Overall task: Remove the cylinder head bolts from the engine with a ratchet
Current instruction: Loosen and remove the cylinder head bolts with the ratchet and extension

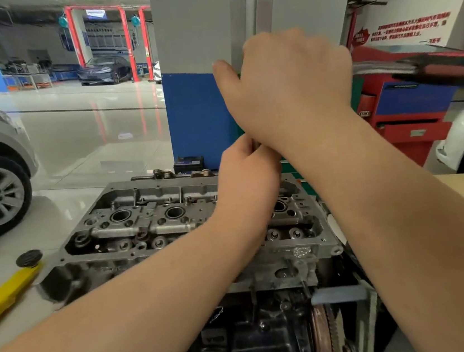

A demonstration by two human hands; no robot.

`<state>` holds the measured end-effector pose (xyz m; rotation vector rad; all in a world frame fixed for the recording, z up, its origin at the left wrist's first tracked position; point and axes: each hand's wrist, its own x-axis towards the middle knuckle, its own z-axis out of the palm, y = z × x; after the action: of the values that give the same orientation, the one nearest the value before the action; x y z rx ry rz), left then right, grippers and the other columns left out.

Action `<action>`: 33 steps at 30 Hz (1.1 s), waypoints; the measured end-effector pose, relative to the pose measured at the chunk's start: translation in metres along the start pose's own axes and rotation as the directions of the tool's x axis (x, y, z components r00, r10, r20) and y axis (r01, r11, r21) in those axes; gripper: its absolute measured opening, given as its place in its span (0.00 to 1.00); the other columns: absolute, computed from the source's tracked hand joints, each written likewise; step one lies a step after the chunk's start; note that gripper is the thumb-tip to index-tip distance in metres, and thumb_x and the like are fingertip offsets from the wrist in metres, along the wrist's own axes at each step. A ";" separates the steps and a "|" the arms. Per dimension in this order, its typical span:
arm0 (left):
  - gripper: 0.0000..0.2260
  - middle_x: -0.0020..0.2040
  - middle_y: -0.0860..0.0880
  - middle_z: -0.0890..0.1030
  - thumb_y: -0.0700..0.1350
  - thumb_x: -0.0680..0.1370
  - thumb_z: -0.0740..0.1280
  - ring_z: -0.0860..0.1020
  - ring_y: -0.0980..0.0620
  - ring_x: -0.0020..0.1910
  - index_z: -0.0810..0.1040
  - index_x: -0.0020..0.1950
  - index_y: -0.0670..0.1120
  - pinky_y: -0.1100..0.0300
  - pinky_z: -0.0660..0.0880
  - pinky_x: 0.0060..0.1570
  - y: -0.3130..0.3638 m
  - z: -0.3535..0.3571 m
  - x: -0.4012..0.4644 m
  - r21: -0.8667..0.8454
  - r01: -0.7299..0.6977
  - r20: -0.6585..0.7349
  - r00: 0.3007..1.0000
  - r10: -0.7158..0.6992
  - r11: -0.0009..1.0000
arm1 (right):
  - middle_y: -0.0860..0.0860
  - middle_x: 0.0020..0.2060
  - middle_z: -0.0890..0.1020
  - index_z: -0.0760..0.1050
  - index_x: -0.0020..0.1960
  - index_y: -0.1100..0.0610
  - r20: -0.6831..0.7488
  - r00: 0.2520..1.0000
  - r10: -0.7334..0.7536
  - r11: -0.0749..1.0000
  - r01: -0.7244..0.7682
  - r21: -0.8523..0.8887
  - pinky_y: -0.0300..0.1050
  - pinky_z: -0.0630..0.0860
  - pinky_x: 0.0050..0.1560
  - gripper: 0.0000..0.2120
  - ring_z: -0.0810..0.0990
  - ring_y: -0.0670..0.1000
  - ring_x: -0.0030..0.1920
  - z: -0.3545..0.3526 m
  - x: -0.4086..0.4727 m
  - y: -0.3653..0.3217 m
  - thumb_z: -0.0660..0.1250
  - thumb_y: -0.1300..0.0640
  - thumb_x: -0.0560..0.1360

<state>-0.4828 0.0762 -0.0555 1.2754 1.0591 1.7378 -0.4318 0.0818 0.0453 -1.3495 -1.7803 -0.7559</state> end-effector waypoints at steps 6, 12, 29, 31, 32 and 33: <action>0.15 0.24 0.48 0.58 0.44 0.70 0.65 0.55 0.50 0.24 0.61 0.28 0.49 0.60 0.57 0.27 0.009 -0.011 0.022 -0.078 0.192 0.361 0.920 -0.152 0.978 | 0.58 0.27 0.70 0.70 0.31 0.62 0.097 0.986 -0.134 0.711 0.027 0.703 0.48 0.64 0.33 0.21 0.68 0.49 0.31 0.012 0.012 0.019 0.67 0.50 0.77; 0.09 0.26 0.45 0.72 0.46 0.73 0.67 0.70 0.47 0.28 0.74 0.36 0.42 0.52 0.72 0.37 0.008 -0.019 0.028 0.062 0.100 0.283 0.952 -0.114 0.993 | 0.58 0.28 0.67 0.68 0.30 0.58 0.101 0.993 -0.064 0.819 -0.006 0.574 0.48 0.62 0.33 0.18 0.66 0.53 0.34 0.023 0.020 0.009 0.64 0.54 0.77; 0.07 0.25 0.45 0.72 0.42 0.70 0.65 0.71 0.50 0.24 0.72 0.33 0.43 0.63 0.69 0.27 0.009 -0.012 0.023 0.134 0.054 0.167 0.983 -0.076 0.990 | 0.55 0.28 0.64 0.64 0.30 0.56 0.086 0.996 -0.033 0.915 -0.004 0.403 0.47 0.59 0.35 0.19 0.65 0.56 0.34 0.019 0.017 0.008 0.64 0.52 0.77; 0.12 0.25 0.47 0.71 0.35 0.72 0.60 0.67 0.53 0.23 0.69 0.30 0.46 0.66 0.64 0.25 0.002 -0.005 0.015 0.061 0.043 0.064 0.997 -0.047 0.997 | 0.50 0.28 0.63 0.61 0.32 0.52 0.027 1.000 0.015 0.999 -0.016 0.045 0.45 0.55 0.33 0.19 0.64 0.57 0.31 0.013 0.008 0.005 0.62 0.48 0.78; 0.16 0.25 0.48 0.67 0.34 0.73 0.59 0.62 0.54 0.23 0.63 0.28 0.49 0.65 0.59 0.24 -0.001 -0.001 0.012 0.051 0.059 0.037 0.997 -0.061 0.997 | 0.48 0.28 0.61 0.59 0.32 0.52 -0.006 1.000 0.016 0.999 -0.016 -0.051 0.44 0.51 0.32 0.20 0.61 0.55 0.28 0.009 0.004 0.002 0.62 0.47 0.77; 0.17 0.26 0.49 0.63 0.33 0.73 0.58 0.58 0.54 0.25 0.58 0.29 0.50 0.64 0.55 0.24 -0.002 0.001 0.012 0.069 0.060 0.003 0.998 -0.060 0.996 | 0.48 0.28 0.61 0.58 0.31 0.51 -0.027 1.000 0.006 0.996 -0.009 -0.087 0.43 0.49 0.31 0.21 0.59 0.54 0.27 0.005 0.002 0.000 0.63 0.46 0.77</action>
<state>-0.4845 0.0876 -0.0529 1.2766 1.1523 1.6655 -0.4331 0.0868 0.0439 -1.3960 -1.7384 -0.8525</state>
